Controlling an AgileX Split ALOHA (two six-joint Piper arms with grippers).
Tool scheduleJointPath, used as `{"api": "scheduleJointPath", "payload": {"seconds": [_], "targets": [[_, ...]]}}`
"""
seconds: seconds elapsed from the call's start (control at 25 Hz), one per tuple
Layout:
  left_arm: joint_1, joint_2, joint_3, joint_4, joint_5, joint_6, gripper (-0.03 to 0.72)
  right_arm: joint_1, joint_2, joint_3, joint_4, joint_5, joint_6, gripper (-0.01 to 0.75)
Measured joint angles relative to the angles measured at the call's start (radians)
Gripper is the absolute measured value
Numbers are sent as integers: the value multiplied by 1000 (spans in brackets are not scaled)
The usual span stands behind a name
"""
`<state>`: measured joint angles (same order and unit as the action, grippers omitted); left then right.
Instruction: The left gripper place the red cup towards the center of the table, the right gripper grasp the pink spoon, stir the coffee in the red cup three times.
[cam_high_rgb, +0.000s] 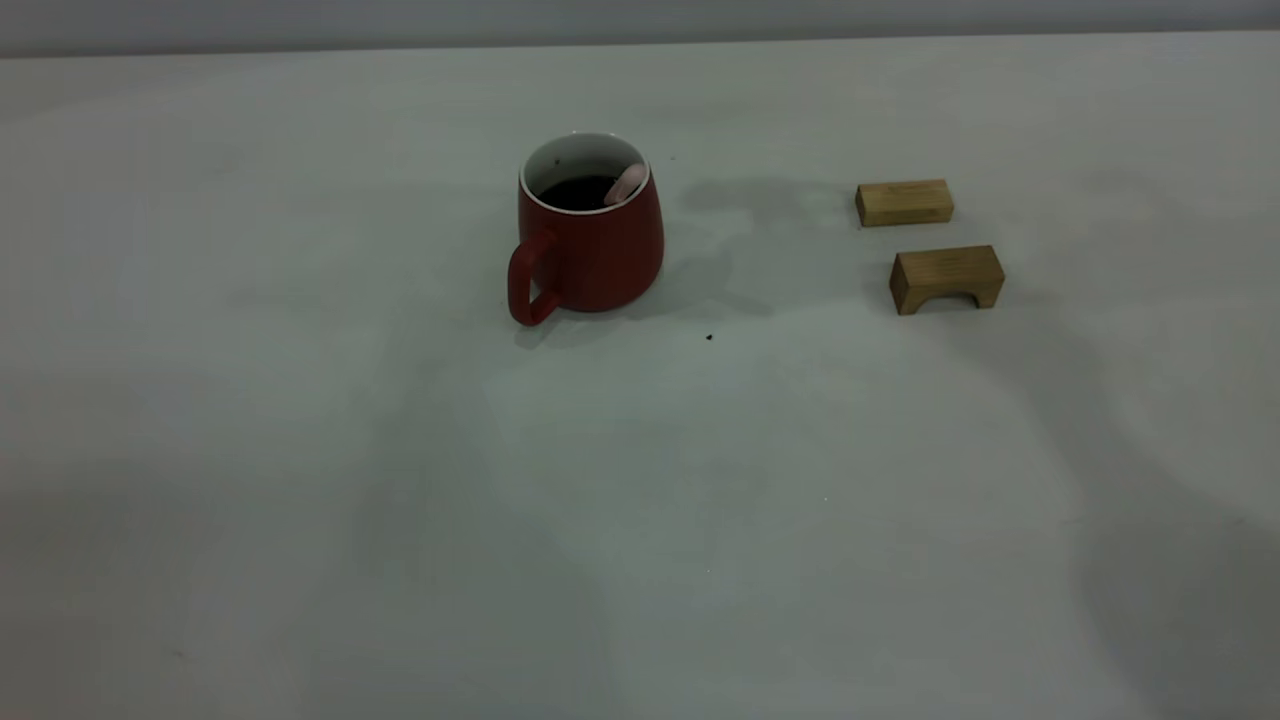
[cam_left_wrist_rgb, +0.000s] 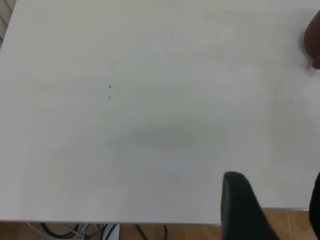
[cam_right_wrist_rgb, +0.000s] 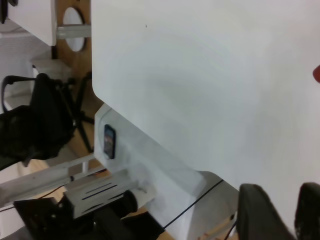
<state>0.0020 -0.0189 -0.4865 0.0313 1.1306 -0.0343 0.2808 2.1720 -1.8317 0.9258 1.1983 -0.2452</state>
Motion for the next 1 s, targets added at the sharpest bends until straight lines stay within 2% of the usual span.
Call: {"api": "scheduleJointPath", "payload": {"seconds": [0.12,0.24,0.36,0.6,1.0], "targets": [[0,0,0,0,0,0,407,0,-82,1,-58,3,-30,179],[0,0,0,0,0,0,407,0,-200,4,-226,14,-33,169],[0,0,0,0,0,0,407,0,-318,27,-416,22,49,168],[0,0,0,0,0,0,407,0,-567,195,-735,37,133,168],[0,0,0,0,0,0,407,0,-957,576,-754,39,139,176]]}}
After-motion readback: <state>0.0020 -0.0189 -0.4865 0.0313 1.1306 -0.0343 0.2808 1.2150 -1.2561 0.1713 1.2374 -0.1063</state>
